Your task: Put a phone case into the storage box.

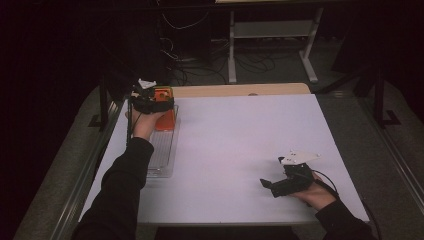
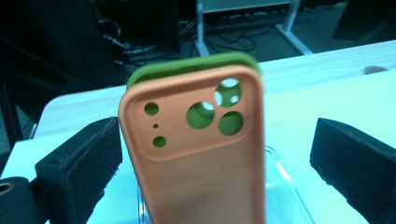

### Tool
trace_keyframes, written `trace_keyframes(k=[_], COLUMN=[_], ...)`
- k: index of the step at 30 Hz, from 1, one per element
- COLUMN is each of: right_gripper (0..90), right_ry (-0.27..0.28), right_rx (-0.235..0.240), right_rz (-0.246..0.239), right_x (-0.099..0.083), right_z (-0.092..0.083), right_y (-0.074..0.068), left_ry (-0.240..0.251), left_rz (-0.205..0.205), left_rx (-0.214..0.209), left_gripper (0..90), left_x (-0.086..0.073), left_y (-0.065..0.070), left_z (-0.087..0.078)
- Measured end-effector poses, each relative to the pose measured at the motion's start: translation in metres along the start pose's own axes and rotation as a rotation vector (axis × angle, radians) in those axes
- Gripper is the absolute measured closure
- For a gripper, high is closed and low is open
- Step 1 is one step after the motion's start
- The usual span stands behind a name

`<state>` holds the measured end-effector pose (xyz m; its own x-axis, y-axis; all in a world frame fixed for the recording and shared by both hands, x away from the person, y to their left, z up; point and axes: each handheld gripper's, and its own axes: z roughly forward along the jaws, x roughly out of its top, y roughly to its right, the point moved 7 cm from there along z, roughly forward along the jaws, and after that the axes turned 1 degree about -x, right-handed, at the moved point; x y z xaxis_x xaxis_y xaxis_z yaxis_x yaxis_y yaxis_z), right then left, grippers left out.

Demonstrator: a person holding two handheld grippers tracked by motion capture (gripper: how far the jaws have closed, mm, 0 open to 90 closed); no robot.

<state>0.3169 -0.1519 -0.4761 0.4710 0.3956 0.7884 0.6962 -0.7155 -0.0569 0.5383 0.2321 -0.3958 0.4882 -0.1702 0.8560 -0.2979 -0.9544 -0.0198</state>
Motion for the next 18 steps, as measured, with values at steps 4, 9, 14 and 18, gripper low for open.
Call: trace_keyframes(k=[4, 9, 14, 18], right_gripper=[0.0, 0.0, 0.0, 0.0], right_ry=[0.000, 0.003, 0.004, -0.005], right_rx=[0.002, 0.001, 0.000, 0.003], right_rz=[-0.006, -0.012, -0.007, -0.006], right_x=[0.000, 0.001, 0.001, 0.001], right_z=[0.001, 0.001, 0.000, 0.000], right_y=[0.000, 0.000, -0.001, -0.002], left_ry=[0.016, 0.002, 0.004, 0.015], left_rz=[0.011, 0.059, 0.106, 0.125], left_rx=[-0.076, -0.183, -0.297, -0.372], left_gripper=[1.9, 1.9, 2.0, 2.0], left_x=[0.003, -0.001, -0.007, -0.016], left_y=[0.007, 0.020, 0.035, 0.047], left_z=[-0.013, -0.029, -0.048, -0.062])
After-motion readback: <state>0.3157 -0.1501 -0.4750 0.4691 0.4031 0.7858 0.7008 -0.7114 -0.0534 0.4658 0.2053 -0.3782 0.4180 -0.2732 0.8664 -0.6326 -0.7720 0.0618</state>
